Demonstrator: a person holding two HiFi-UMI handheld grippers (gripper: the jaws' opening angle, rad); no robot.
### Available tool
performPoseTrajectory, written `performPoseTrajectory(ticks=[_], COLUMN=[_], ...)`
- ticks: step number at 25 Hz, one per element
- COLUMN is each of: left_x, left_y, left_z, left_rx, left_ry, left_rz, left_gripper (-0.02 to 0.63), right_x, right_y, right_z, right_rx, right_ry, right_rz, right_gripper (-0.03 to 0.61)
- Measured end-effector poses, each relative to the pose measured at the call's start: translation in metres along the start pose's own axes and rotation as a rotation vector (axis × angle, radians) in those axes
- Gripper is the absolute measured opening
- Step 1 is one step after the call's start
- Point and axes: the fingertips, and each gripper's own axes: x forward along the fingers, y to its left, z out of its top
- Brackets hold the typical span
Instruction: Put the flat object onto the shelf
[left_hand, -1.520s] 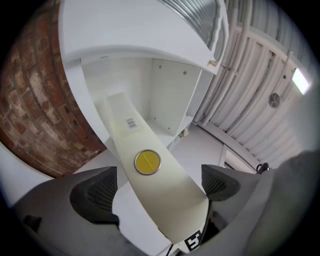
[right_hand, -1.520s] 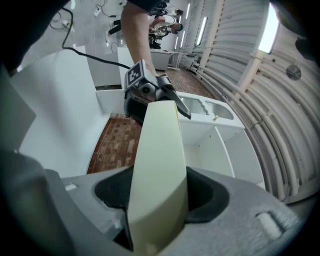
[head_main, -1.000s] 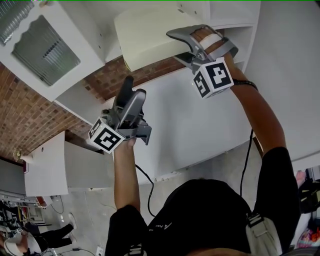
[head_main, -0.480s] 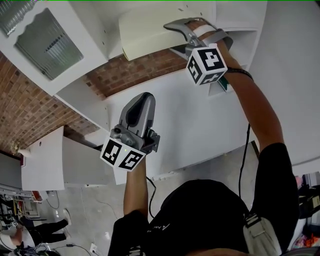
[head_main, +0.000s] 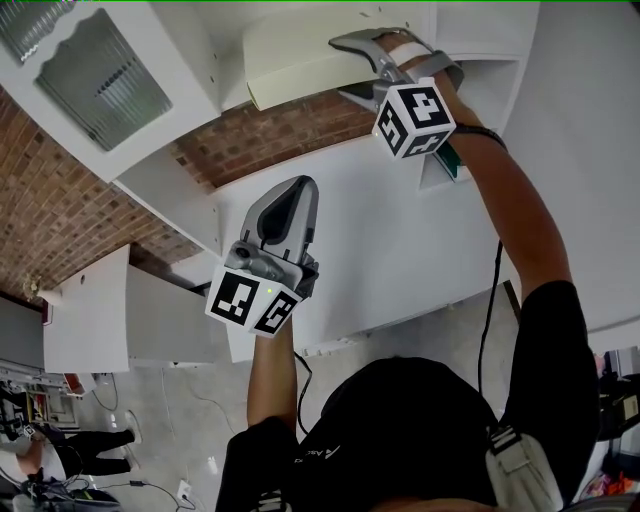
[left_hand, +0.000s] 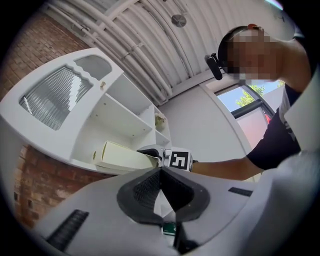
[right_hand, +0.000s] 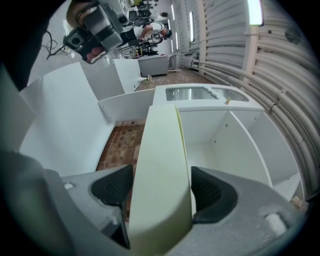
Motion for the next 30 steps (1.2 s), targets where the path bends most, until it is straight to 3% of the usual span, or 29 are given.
performPoseTrajectory(ticks=[2, 9, 16, 20, 23, 26, 30], left_x=[0.000, 0.001, 0.009, 0.010, 0.008, 0.005, 0.003], left_y=[0.001, 0.003, -0.006, -0.016, -0.021, -0.024, -0.024], left_z=[0.000, 0.013, 0.031, 0.034, 0.033, 0.031, 0.030], left_rx=[0.004, 0.049, 0.105, 0.115, 0.112, 0.119, 0.148], left_ry=[0.006, 0.019, 0.009, -0.002, -0.005, -0.001, 0.008], left_rz=[0.012, 0.055, 0.058, 0.054, 0.055, 0.063, 0.080], left_gripper=[-0.002, -0.002, -0.002, -0.002, -0.002, -0.002, -0.002], right_x=[-0.006, -0.059, -0.124, -0.153, -0.164, -0.170, -0.172], right_y=[0.000, -0.014, -0.022, -0.020, -0.014, -0.005, 0.009], right_z=[0.003, 0.021, 0.065, 0.084, 0.088, 0.085, 0.083], right_rx=[0.013, 0.139, 0.570, 0.824, 0.958, 1.033, 1.092], right_ry=[-0.030, -0.115, -0.328, -0.464, -0.491, -0.501, -0.519], right_rz=[-0.010, -0.105, -0.134, -0.149, -0.154, -0.170, -0.170], right_gripper=[0.370, 0.370, 0.354, 0.256, 0.167, 0.083, 0.023])
